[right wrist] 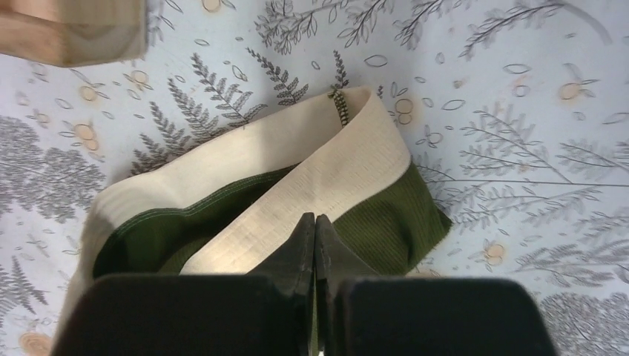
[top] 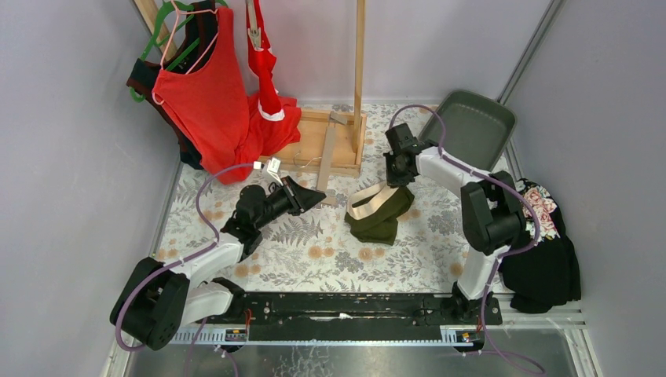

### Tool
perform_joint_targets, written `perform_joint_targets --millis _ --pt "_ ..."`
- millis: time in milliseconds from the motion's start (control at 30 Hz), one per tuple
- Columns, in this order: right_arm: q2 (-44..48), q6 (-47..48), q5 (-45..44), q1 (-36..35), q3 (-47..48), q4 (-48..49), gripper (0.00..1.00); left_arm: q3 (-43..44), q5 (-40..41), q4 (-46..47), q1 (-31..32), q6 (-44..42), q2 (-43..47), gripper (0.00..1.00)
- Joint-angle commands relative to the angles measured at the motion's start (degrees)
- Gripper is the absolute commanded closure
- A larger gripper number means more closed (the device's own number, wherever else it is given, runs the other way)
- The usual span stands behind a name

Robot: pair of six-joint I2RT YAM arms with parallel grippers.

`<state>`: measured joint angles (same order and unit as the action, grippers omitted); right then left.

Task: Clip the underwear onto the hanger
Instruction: Flatten out the underwear at the center of the board.

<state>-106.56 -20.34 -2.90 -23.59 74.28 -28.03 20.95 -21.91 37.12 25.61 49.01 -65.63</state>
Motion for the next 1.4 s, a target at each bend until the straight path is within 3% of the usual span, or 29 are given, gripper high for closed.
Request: perform_joint_targets --millis 0,33,67,100,167,533,667,733,833,867,900,967,1167,1367 --pt "8.9 0.2 -3.0 0.3 1.9 -0.3 1.00 0.0 -0.9 5.1 -0.4 -0.4 0.4 1.00" --pt "9.7 0.7 -2.8 0.3 2.0 -0.2 0.92 0.0 -0.9 5.2 -0.5 -0.3 0.4 1.00" --pt "9.9 1.1 -2.7 0.3 2.6 -0.9 0.59 0.0 -1.0 5.1 -0.5 -0.3 0.5 1.00" --pt "9.3 1.6 -2.6 0.4 3.5 -2.3 0.33 -0.1 -1.0 5.1 -0.5 -0.3 0.6 1.00" --pt "7.0 2.2 -2.1 0.3 6.1 -5.5 0.18 -0.2 -0.8 5.1 -0.5 -0.3 0.7 1.00" --pt "-3.2 2.1 0.1 0.4 7.4 -5.7 0.13 -0.3 -0.9 5.6 -0.5 -0.1 1.0 1.00" --pt "-4.8 2.1 0.6 0.6 7.6 -5.0 0.15 -0.5 -1.3 6.5 -0.5 0.1 0.3 1.00" --pt "-5.3 2.1 0.6 0.9 7.9 -4.9 0.22 -0.6 -1.3 6.8 -0.5 0.2 0.0 1.00" --pt "-5.1 2.1 -0.1 1.1 7.7 -4.9 0.43 -0.8 -1.3 7.1 -0.5 0.2 -0.2 1.00" --pt "-4.9 1.9 -0.5 1.1 7.8 -4.9 0.53 -0.8 -1.3 7.2 -0.5 0.2 -0.3 1.00" --pt "-4.6 1.8 -0.9 1.2 7.6 -4.8 0.70 -0.7 -1.4 7.2 -0.5 0.2 -0.4 1.00" --pt "-3.0 1.4 -2.5 1.2 7.2 -4.9 0.84 -0.7 -1.6 7.3 -0.5 0.3 -0.5 1.00" --pt "6.4 1.0 -4.2 1.2 7.8 -5.8 1.00 -0.6 -1.9 7.2 -0.5 0.4 -0.1 1.00" --pt "16.8 1.7 -5.8 1.1 12.4 -6.8 1.00 -0.6 -1.7 6.3 -0.4 0.4 1.3 1.00"
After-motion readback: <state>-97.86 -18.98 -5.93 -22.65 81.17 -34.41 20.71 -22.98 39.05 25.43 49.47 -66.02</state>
